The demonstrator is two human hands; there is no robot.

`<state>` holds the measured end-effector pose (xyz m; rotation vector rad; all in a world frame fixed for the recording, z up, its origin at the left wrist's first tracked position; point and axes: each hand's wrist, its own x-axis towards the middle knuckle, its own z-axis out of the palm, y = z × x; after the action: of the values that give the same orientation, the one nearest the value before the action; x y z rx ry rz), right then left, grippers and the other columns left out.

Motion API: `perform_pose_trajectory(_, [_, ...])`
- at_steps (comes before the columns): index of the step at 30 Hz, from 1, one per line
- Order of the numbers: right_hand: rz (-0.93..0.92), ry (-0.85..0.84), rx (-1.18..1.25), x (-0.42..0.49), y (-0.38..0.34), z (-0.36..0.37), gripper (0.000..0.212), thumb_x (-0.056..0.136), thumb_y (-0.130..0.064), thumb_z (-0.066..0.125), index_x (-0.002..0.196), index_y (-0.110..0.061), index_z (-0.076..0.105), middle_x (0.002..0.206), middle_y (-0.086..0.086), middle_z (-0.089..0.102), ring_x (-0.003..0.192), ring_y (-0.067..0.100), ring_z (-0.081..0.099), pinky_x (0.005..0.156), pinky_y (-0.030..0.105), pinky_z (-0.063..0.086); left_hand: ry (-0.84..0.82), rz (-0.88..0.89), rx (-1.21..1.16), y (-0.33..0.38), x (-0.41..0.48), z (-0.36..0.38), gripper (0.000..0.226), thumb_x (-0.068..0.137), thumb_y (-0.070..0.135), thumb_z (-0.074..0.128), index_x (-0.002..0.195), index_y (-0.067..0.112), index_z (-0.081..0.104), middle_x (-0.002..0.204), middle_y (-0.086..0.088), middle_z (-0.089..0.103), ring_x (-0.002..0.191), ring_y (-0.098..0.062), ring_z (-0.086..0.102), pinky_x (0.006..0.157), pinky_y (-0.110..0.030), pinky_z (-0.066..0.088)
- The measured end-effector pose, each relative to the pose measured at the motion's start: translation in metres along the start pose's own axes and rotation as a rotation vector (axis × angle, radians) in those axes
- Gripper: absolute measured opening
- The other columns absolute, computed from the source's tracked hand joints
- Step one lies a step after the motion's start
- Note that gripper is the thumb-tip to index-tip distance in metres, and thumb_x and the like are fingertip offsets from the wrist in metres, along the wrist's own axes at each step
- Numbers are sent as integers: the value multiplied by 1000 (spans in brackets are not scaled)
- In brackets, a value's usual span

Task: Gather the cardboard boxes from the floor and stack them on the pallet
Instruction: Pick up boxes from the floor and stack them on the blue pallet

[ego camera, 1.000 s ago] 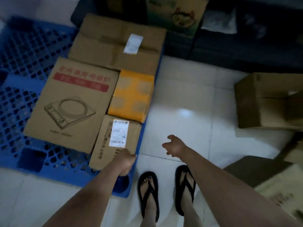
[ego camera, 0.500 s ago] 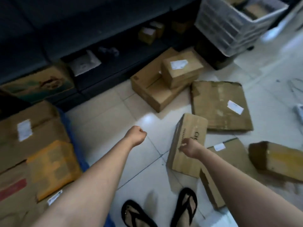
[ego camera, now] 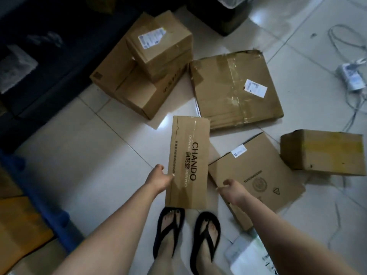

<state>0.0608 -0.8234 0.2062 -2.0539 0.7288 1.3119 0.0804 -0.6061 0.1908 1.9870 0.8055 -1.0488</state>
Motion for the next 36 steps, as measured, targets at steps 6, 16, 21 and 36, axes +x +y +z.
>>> perform_pose_trajectory(6, [26, -132, 546, 65, -12, 40, 78, 85, -21, 69, 149, -16, 25, 135, 9, 52, 122, 26, 51, 82, 22, 47, -128, -146, -288, -21, 62, 29, 87, 84, 26, 70, 150, 17, 14, 153, -7, 34, 129, -26, 44, 103, -41, 39])
perform_pose_trajectory(16, [-33, -130, 681, 47, -50, 47, 58, 76, -7, 75, 128, -14, 51, 103, 5, 67, 92, 23, 64, 85, 37, 51, -162, -166, -542, -32, 18, 4, 67, 84, 9, 68, 139, 23, 33, 125, -5, 58, 95, -17, 55, 67, -29, 42])
perform_pose_trajectory(21, [-105, -147, 560, -10, -87, 30, 62, 75, -19, 78, 127, -14, 45, 101, 1, 63, 84, 14, 60, 70, 29, 47, -130, -130, -564, -30, -44, -41, 60, 82, 14, 69, 134, 24, 40, 122, -5, 61, 104, -22, 57, 74, -33, 47])
perform_pose_trajectory(36, [-418, -183, 54, -107, -212, 139, 115, 29, -71, 80, 122, -16, 41, 119, 3, 59, 111, 24, 57, 99, 42, 47, 297, 35, -731, -115, -140, -149, 69, 84, 55, 58, 144, 43, 27, 156, 0, 19, 145, -23, 17, 118, -42, 19])
